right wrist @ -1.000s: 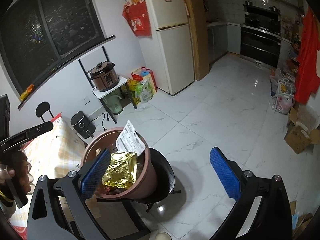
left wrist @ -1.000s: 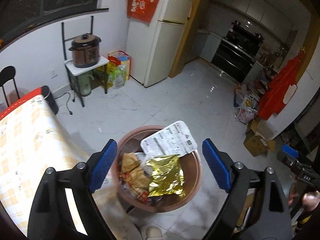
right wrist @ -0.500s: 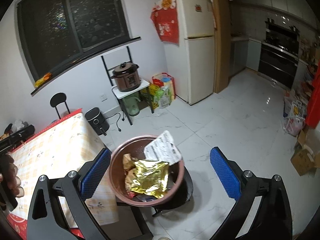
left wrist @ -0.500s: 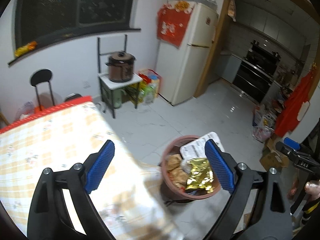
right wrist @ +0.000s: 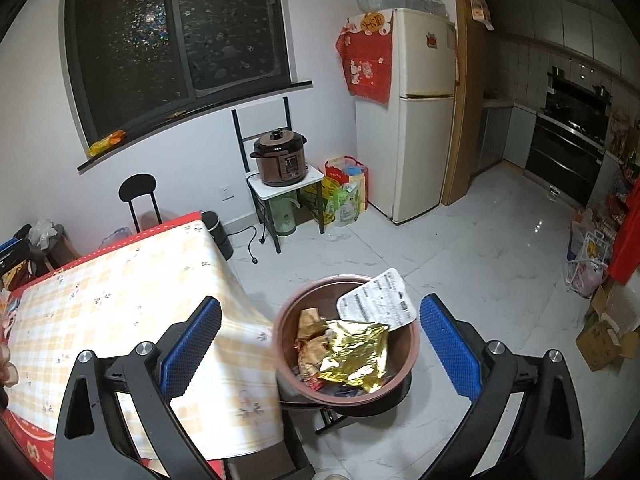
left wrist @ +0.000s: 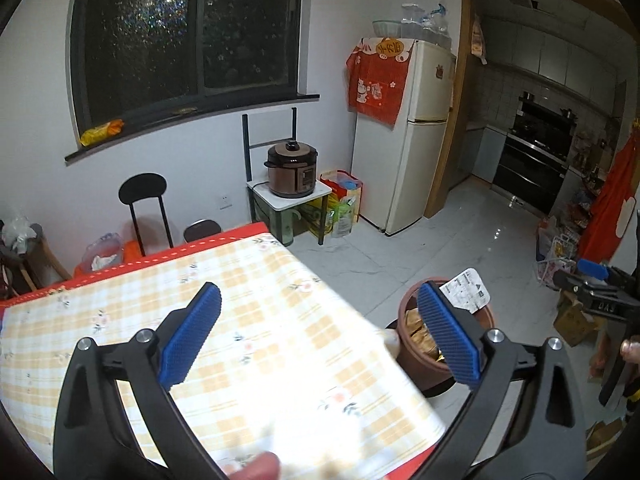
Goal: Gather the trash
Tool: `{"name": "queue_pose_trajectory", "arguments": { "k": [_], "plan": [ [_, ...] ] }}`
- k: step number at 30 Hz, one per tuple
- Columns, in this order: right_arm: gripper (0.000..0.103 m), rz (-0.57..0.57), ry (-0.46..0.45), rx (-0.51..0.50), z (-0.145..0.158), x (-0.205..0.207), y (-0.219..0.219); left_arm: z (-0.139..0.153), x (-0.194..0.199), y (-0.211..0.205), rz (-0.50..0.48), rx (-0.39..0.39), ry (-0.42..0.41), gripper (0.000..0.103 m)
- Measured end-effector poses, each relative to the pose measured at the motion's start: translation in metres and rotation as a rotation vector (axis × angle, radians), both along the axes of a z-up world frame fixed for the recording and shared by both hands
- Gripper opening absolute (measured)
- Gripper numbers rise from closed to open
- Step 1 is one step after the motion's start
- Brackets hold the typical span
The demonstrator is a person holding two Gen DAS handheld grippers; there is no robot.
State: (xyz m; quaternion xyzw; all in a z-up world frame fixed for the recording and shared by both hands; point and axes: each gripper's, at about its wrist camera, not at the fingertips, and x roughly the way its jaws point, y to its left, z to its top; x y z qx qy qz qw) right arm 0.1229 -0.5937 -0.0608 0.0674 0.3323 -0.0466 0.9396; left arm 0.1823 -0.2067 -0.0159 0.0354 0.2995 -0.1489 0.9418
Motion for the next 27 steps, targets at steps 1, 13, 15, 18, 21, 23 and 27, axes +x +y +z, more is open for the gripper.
{"name": "queue_pose_trajectory", "arguments": {
  "k": [1, 13, 15, 18, 21, 23, 27],
  "plan": [
    [0.098, -0.002, -0.001, -0.007, 0.001, -0.002, 0.008, 0.002, -0.004, 0.009, 0.001, -0.001, -0.003, 0.097],
    [0.098, -0.038, -0.045, -0.064, 0.026, -0.029, 0.078, 0.013, -0.033, 0.073, -0.003, -0.024, -0.034, 0.097],
    [0.098, -0.044, -0.048, -0.073, 0.028, -0.035, 0.087, 0.013, -0.035, 0.081, -0.010, -0.033, -0.036, 0.097],
    [0.098, -0.054, -0.046, -0.093, 0.031, -0.040, 0.098, 0.013, -0.038, 0.089, -0.015, -0.041, -0.038, 0.097],
    [0.098, -0.059, -0.045, -0.103, 0.033, -0.045, 0.106, 0.013, -0.041, 0.096, -0.024, -0.044, -0.043, 0.097],
    [0.098, -0.063, -0.046, -0.108, 0.034, -0.048, 0.111, 0.013, -0.044, 0.100, -0.028, -0.045, -0.046, 0.097],
    [0.098, -0.073, -0.046, -0.123, 0.035, -0.053, 0.120, 0.013, -0.045, 0.103, -0.035, -0.047, -0.049, 0.097]
  ]
}}
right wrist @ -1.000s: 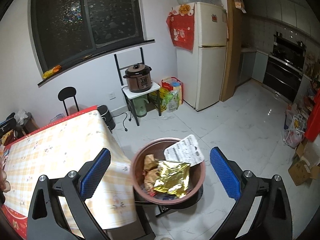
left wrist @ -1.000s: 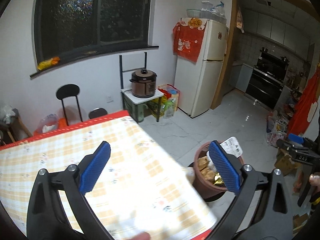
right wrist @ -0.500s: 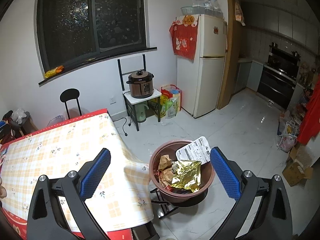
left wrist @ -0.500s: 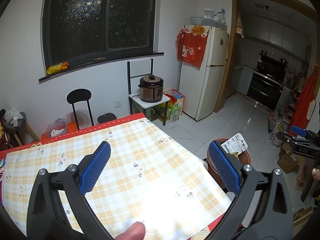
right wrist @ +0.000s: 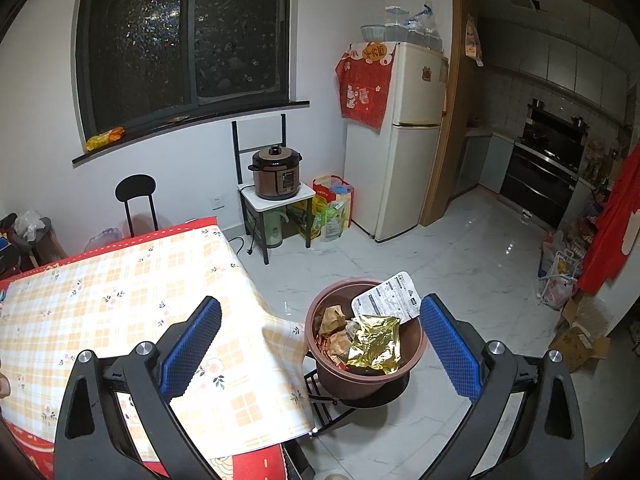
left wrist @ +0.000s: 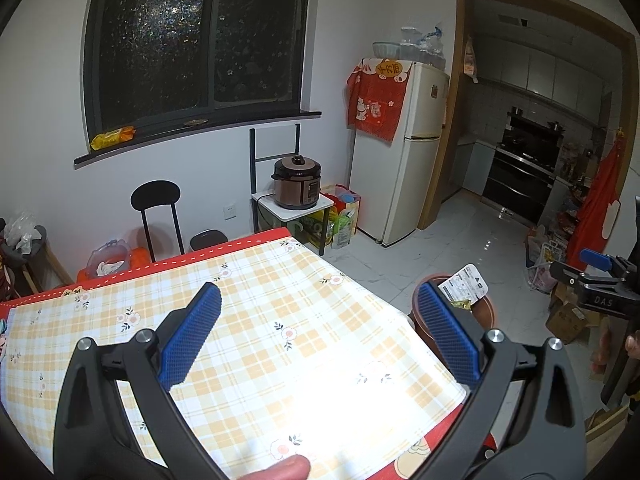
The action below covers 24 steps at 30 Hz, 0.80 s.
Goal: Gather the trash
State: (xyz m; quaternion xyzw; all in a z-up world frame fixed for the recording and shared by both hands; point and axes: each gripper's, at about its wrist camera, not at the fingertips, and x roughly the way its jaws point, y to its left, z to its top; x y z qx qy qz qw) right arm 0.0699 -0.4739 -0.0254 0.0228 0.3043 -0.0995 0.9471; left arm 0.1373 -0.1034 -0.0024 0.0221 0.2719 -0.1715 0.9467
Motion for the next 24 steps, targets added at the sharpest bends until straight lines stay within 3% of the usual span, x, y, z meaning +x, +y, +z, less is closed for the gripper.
{"name": "queue_pose_trajectory", "arguments": {
  "k": [24],
  "plan": [
    [0.098, 0.023, 0.003, -0.023, 0.000, -0.016, 0.018, -0.007, -0.019, 0.023, 0.023, -0.019, -0.005, 0.097]
  ]
}}
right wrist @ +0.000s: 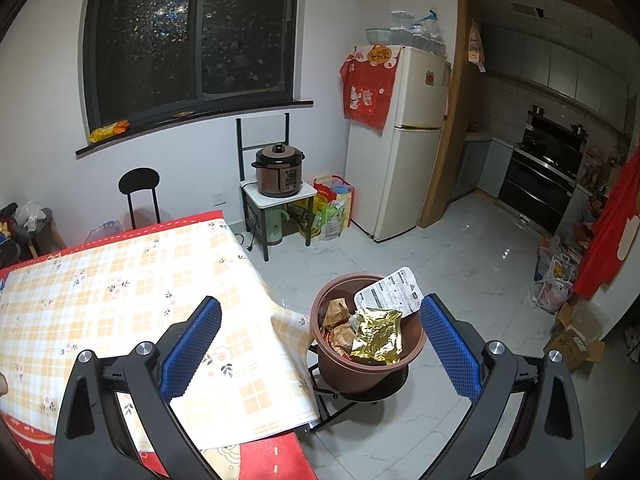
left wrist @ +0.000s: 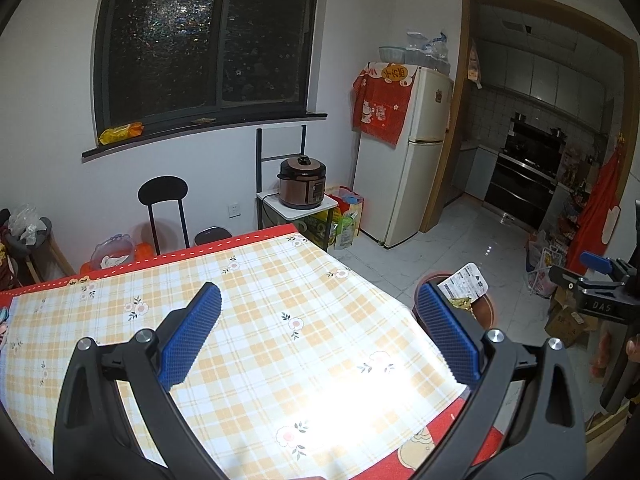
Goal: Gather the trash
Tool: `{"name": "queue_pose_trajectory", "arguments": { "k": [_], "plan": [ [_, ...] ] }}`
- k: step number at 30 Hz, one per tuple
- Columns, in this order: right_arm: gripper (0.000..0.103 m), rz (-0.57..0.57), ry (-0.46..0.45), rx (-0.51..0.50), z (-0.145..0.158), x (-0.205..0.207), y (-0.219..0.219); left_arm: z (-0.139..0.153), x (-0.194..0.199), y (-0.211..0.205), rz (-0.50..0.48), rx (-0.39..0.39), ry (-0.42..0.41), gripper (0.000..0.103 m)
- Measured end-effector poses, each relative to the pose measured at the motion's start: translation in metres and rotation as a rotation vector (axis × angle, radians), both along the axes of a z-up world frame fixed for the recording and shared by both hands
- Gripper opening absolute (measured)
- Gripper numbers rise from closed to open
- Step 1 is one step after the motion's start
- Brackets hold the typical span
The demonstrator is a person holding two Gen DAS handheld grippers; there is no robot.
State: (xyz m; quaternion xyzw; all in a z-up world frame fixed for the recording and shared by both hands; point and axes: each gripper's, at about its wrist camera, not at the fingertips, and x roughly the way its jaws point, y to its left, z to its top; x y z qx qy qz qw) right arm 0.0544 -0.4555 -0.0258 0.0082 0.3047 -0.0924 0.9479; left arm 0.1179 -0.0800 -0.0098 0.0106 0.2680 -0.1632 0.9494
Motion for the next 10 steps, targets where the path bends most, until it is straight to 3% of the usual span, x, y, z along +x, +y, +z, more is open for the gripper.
{"name": "queue_pose_trajectory", "arguments": {
  "k": [10],
  "plan": [
    [0.098, 0.062, -0.004, 0.015, 0.001, -0.002, -0.021, 0.007, -0.012, -0.028, 0.069, 0.005, -0.004, 0.097]
  ]
}}
